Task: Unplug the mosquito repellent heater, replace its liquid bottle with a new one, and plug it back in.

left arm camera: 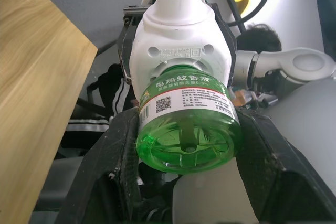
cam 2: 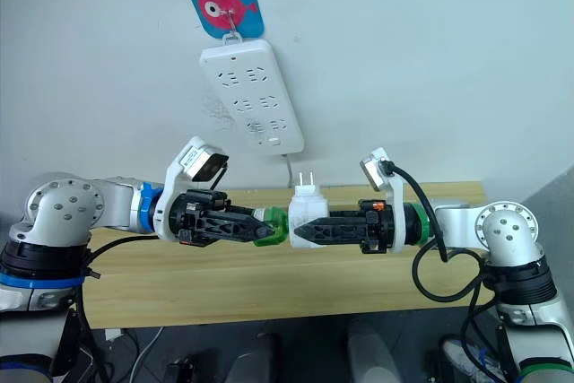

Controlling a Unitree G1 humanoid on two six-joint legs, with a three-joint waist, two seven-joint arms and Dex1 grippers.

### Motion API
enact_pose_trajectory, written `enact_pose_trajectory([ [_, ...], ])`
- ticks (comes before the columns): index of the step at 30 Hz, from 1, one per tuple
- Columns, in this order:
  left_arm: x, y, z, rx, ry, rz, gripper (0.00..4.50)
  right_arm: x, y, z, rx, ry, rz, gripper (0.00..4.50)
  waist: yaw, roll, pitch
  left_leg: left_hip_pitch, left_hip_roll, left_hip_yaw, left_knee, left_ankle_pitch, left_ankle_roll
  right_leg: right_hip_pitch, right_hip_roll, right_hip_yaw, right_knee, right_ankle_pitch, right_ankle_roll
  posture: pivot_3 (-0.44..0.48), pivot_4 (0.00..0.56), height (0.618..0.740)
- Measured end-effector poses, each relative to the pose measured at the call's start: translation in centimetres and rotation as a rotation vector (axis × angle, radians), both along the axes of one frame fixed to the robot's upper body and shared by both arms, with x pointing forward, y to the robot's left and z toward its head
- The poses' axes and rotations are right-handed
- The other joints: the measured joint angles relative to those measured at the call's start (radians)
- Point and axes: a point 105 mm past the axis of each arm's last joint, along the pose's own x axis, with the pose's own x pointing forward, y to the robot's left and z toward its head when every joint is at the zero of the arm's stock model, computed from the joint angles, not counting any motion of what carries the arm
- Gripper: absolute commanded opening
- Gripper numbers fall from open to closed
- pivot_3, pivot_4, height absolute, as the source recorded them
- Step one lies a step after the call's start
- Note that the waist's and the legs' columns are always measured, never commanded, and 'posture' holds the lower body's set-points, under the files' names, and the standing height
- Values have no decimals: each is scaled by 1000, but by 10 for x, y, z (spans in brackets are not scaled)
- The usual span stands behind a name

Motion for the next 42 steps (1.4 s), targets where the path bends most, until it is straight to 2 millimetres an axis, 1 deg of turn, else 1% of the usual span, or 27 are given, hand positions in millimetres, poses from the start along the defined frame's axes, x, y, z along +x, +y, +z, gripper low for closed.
enact_pose_trajectory([
  [2, 0, 1, -1, -7, 38, 5, 2255, 0, 0, 0, 0, 0, 1, 3042, 1, 0, 0, 0, 0, 0, 0, 0, 0, 0, 0, 0, 0, 0, 0, -97, 215, 725],
  [3, 1, 5, -1, -9, 68, 20, 2255, 1, -2, -1, -9, 2, -10, 3042, 0, 0, 0, 0, 0, 0, 0, 0, 0, 0, 0, 0, 0, 0, 0, -97, 215, 725],
  [5, 8, 24, -1, -9, 107, 111, 2255, 15, -22, -6, -56, 14, -111, 3042, 0, 0, 0, 0, 0, 0, 0, 0, 0, 0, 0, 0, 0, 0, 0, -97, 215, 725],
  [6, 10, 29, 2, -15, 108, 135, 2255, 19, -28, -8, -73, 17, -140, 3042, 1, 0, 0, 0, 0, 0, 0, 0, 0, 0, 0, 0, 0, 0, 0, -98, 215, 725],
  [10, 9, 26, 3, -31, 111, 118, 2255, 16, -24, -7, -57, 16, -120, 3041, 1, 0, 1, 0, 0, 0, 0, 0, 0, 0, 0, 0, 0, 0, 0, -98, 215, 725],
  [14, 7, 24, 3, -19, 85, 106, 2255, 16, -24, -8, -67, 11, -121, 3041, 1, 0, 1, 0, 0, 1, 0, 0, 0, 0, 0, 0, 0, 0, 0, -99, 215, 725],
  [17, 9, 24, 2, -5, 28, 129, 2255, 26, -28, -17, -144, -18, -191, 3041, 2, 0, 1, 0, 0, 1, 0, 0, 0, 0, 0, 1, 0, 0, 0, -101, 215, 725],
  [18, 11, 25, 0, 7, -5, 151, 2255, 33, -32, -24, -203, -40, -243, 3041, 2, 0, 0, 0, 0, 1, 0, 0, 0, 0, 0, 1, 0, 0, 0, -102, 216, 725],
  [19, 14, 27, -4, 31, -49, 180, 2255, 42, -39, -36, -290, -63, -310, 3041, 2, 0, 1, 1, 0, 2, 0, 0, 0, -1, 0, 1, 0, 0, 0, -102, 217, 725],
  [21, 15, 31, -14, 80, -117, 211, 2255, 58, -59, -63, -476, -78, -436, 3041, 4, 0, 1, 1, 0, 3, -1, 0, -1, -1, 0, 3, -1, 0, 0, -103, 218, 725],
  [22, 13, 30, -20, 99, -150, 210, 2255, 66, -73, -80, -591, -92, -505, 3041, 7, 0, 1, 0, -1, 3, -1, 0, -1, -1, -1, 3, -1, 0, 0, -103, 219, 725],
  [24, 9, 28, -27, 119, -196, 193, 2255, 74, -92, -103, -749, -128, -570, 3041, 9, 0, 2, -1, -1, 4, -1, 0, -1, -2, -1, 3, -1, 0, 0, -103, 221, 725],
  [26, 4, 24, -35, 150, -261, 160, 2255, 82, -105, -119, -881, -191, -606, 3041, 10, 0, 2, 0, -1, 5, -1, 0, -1, -2, -1, 4, -1, 0, 0, -100, 222, 725],
  [28, -1, 19, -41, 170, -314, 129, 2255, 92, -117, -129, -984, -222, -642, 3041, 9, 0, 2, 0, -1, 6, -1, 0, -1, -2, -1, 5, -1, 0, 0, -97, 221, 725],
  [30, -4, 16, -47, 187, -358, 104, 2255, 102, -128, -134, -1050, -212, -680, 3041, 7, 0, 2, 1, -1, 7, -1, 0, 0, -2, -1, 6, 0, 0, 0, -94, 224, 725],
  [32, -5, 15, -51, 199, -376, 99, 2255, 108, -133, -135, -1090, -217, -686, 3041, 7, 0, 3, 1, 0, 6, -1, 0, 0, -2, 0, 5, 0, 0, 0, -88, 226, 725],
  [34, -7, 17, -55, 209, -388, 97, 2255, 111, -139, -138, -1134, -220, -678, 3041, 8, 0, 3, 0, -1, 6, -1, 0, 0, -2, 0, 5, 0, 0, 0, -85, 227, 725],
  [37, -7, 17, -58, 219, -402, 93, 2255, 110, -147, -145, -1171, -201, -664, 3041, 10, 0, 3, 0, -1, 6, -1, 0, 0, -2, -1, 5, -1, 0, 0, -86, 228, 725],
  [39, -6, 17, -58, 221, -419, 95, 2255, 109, -144, -149, -1171, -189, -647, 3770, 10, -1, 3, 0, -1, 6, -1, 0, 0, -2, -1, 5, -1, 0, 0, -88, 228, 725],
  [40, -6, 17, -58, 223, -425, 96, 2255, 108, -143, -149, -1170, -185, -642, 4016, 10, -1, 3, 0, -1, 6, -1, 0, 0, -2, -1, 5, -1, 0, 0, -95, 227, 725],
  [41, -6, 17, -58, 224, -429, 97, 2255, 108, -142, -149, -1168, -179, -642, 4375, 10, -1, 3, 0, -1, 6, -1, 0, 0, -2, -1, 5, -1, 0, 0, -98, 226, 725],
  [42, -5, 16, -58, 220, -434, 98, 2255, 108, -143, -148, -1167, -178, -644, 4487, 10, 0, 3, 0, -1, 6, -1, 0, 0, -2, -1, 5, 0, 0, 0, -98, 226, 725],
])
